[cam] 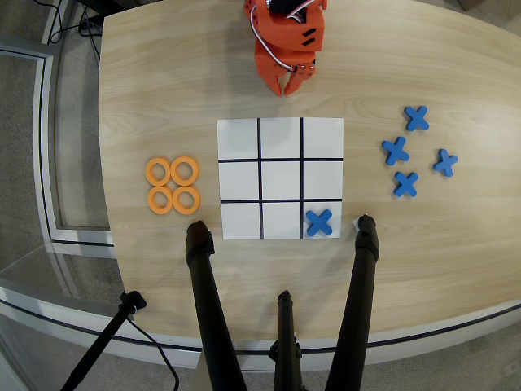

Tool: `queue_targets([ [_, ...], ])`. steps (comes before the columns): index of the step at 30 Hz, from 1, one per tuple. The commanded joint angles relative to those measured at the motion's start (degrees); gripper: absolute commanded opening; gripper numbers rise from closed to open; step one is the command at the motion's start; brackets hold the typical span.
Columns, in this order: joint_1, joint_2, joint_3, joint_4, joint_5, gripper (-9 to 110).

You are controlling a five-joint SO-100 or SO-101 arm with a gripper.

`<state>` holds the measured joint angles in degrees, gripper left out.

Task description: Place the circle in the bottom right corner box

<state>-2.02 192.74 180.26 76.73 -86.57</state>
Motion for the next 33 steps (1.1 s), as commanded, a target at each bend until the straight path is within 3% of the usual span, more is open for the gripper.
queue_targets([
  [1, -2.46, -3.78, -0.44, -3.08, -2.64, 2],
  [14, -1.32, -9.84, -5.98, -4.75, -1.67, 5],
  [33, 15.56, -61.7, -47.9, -18.19, -0.79, 21],
])
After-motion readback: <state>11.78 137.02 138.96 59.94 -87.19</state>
